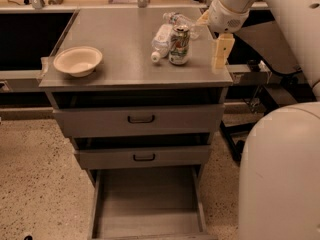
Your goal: Place blue plastic bottle into bottom drawer
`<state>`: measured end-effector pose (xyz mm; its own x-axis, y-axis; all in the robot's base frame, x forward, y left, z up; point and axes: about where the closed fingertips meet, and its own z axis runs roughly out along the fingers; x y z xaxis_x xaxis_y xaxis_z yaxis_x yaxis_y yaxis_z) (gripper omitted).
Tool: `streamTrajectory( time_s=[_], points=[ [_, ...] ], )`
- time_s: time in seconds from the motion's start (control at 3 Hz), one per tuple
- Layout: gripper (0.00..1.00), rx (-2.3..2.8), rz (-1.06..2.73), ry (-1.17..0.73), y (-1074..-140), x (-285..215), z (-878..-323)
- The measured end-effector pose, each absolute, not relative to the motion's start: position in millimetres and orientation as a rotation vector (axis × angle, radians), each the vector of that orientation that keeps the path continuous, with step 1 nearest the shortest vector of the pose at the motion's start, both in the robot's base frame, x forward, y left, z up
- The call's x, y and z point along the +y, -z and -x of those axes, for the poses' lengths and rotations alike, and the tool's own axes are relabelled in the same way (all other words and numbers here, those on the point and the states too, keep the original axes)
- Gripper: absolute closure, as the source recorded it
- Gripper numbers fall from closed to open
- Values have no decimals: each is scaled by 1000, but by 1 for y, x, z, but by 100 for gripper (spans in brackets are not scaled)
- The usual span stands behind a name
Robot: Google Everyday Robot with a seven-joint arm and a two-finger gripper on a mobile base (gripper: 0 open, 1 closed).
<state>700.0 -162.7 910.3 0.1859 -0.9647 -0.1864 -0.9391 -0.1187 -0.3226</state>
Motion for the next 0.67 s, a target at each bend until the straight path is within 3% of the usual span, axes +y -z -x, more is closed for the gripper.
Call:
streamTrajectory(
  time_s=[0.67],
  points=[
    [0, 1599, 2170, 228, -925, -117, -708]
  ],
)
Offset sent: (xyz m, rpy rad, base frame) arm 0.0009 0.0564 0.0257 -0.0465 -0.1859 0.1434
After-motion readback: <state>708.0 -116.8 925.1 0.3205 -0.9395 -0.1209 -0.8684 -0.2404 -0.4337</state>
